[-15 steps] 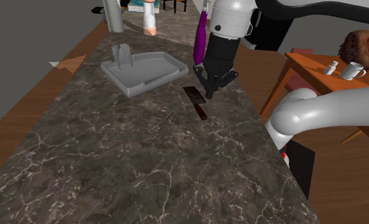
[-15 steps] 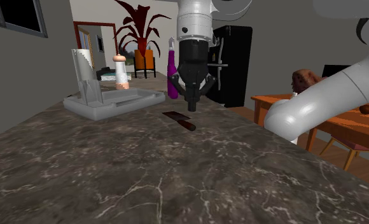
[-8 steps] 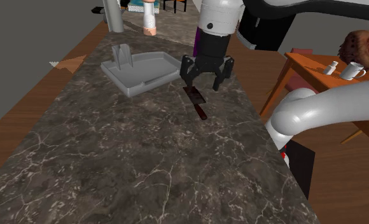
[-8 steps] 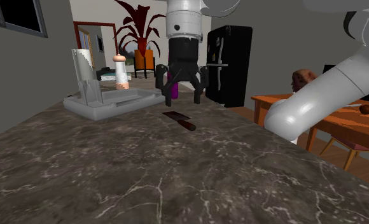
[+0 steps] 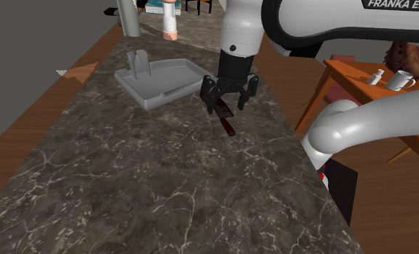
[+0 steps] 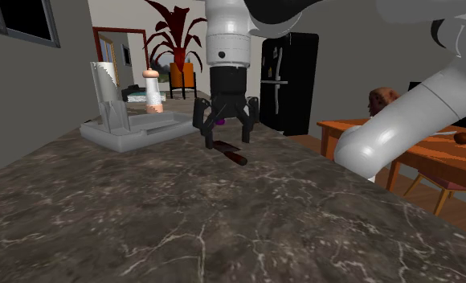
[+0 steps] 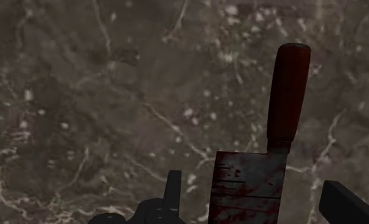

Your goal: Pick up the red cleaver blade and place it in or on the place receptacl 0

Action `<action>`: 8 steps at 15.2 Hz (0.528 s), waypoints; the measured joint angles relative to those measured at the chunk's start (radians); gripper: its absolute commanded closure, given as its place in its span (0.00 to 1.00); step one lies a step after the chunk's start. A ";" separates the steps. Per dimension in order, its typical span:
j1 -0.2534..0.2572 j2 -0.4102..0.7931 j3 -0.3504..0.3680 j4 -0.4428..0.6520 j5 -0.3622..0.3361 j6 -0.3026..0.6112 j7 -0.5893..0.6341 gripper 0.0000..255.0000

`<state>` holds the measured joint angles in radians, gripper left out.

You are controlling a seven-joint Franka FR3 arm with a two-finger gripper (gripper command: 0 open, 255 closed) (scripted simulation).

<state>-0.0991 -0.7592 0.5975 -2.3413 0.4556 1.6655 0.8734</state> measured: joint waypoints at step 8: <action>0.001 0.000 0.004 -0.008 0.003 0.010 0.000 1.00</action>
<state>-0.0984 -0.7592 0.6016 -2.3490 0.4581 1.6752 0.8730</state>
